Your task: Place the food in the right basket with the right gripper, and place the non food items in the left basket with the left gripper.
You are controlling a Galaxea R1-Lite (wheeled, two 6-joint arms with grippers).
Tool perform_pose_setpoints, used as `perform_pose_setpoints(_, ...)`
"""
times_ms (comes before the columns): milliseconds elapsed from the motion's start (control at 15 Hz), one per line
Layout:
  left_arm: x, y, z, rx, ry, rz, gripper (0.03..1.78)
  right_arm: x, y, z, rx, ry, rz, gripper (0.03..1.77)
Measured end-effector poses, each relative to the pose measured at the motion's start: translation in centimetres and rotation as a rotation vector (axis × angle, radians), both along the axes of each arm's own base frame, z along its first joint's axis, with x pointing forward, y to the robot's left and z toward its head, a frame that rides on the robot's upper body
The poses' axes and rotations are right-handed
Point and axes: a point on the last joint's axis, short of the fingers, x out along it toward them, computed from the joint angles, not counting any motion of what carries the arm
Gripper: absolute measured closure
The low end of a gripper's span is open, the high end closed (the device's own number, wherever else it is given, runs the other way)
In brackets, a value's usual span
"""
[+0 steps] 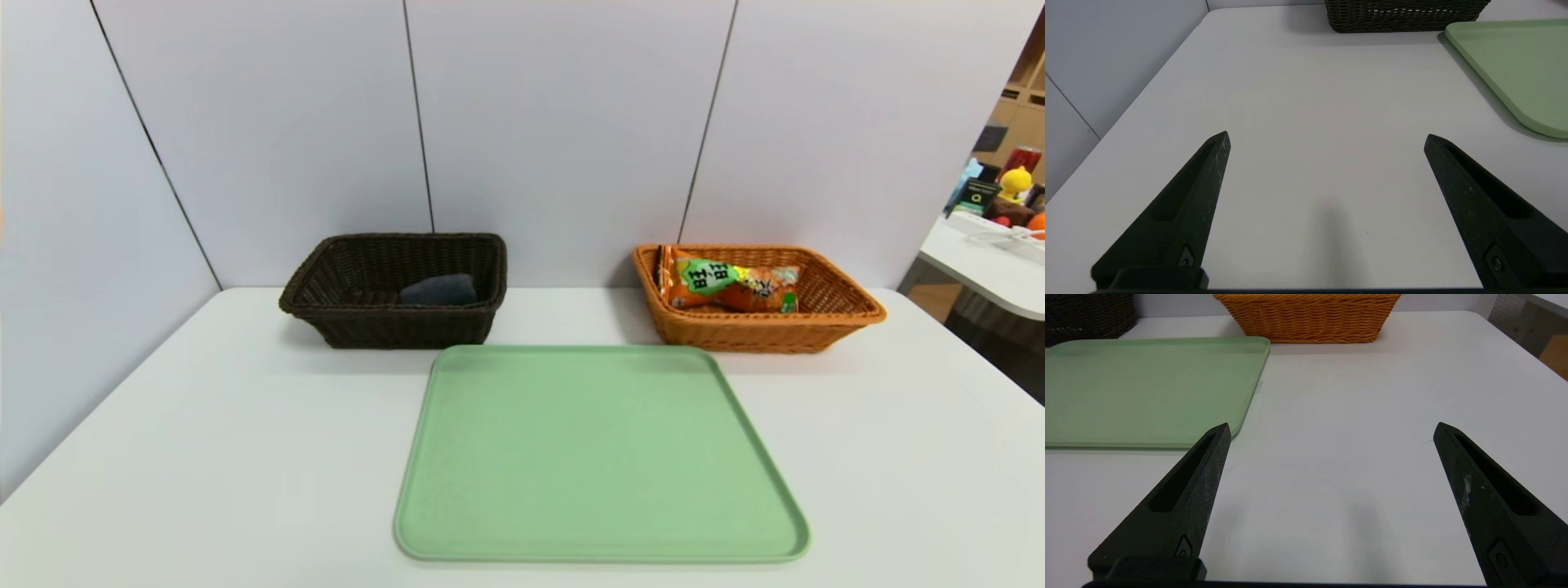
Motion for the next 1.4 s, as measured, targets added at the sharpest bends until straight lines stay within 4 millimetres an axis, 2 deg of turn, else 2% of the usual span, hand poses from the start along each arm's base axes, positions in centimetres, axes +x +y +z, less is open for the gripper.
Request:
perform_pose_setpoints(333,0.00,0.01,0.01,-0.048,-0.001,0.002,0.12,-0.01,0.00,0.05,0.000,-0.004,0.000,0.09)
perform_pose_setpoints(1400,0.00,0.01,0.01,-0.051,-0.002,0.002,0.12,0.02,0.00,0.11,0.002,-0.015,0.001,0.09)
